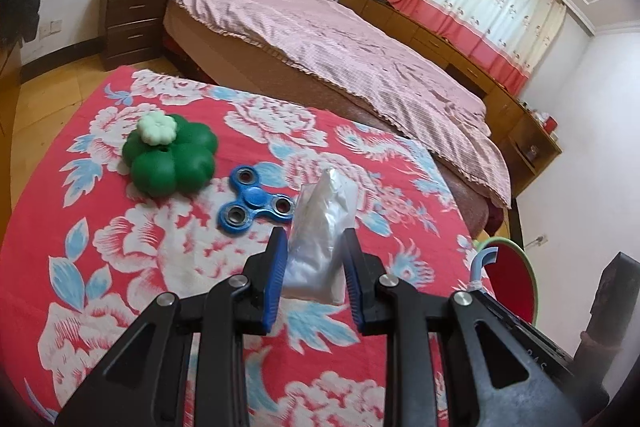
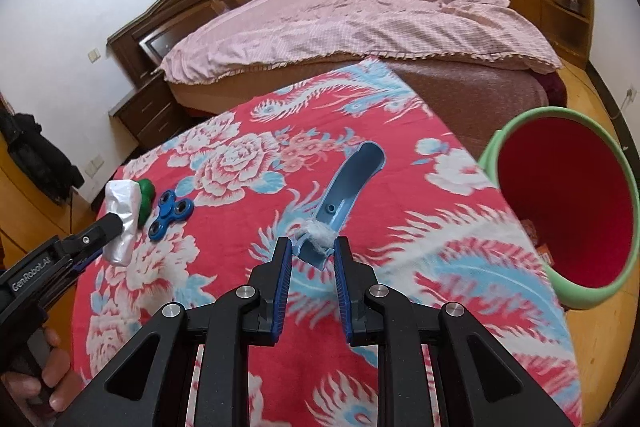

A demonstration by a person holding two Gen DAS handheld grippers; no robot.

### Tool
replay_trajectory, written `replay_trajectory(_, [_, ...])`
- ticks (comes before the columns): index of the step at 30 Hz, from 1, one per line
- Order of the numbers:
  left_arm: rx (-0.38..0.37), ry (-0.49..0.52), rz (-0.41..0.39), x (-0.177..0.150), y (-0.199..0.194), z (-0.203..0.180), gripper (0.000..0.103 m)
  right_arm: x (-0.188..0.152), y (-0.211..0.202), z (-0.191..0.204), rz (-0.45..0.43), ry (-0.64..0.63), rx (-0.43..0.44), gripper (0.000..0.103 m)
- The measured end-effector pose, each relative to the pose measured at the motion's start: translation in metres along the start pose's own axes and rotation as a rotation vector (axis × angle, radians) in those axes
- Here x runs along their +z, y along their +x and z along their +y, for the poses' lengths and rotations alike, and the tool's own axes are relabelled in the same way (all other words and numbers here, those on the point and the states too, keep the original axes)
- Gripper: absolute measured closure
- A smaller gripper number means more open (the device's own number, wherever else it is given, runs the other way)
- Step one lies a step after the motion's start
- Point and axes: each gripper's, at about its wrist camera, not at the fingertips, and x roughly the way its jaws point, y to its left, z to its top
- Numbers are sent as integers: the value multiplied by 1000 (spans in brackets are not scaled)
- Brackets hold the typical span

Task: Collect trash
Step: 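Carry the tissue pack in the left tool and toothbrush in the right over the bucket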

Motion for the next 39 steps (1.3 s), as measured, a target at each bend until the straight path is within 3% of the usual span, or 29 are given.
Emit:
replay_trajectory(22, [-98, 166, 81, -27, -4, -98, 76, -13, -78, -88, -120, 164, -27, 82])
replay_trajectory(39, [-196, 331, 178, -55, 34, -192, 76, -25, -92, -175, -142, 334, -80, 82])
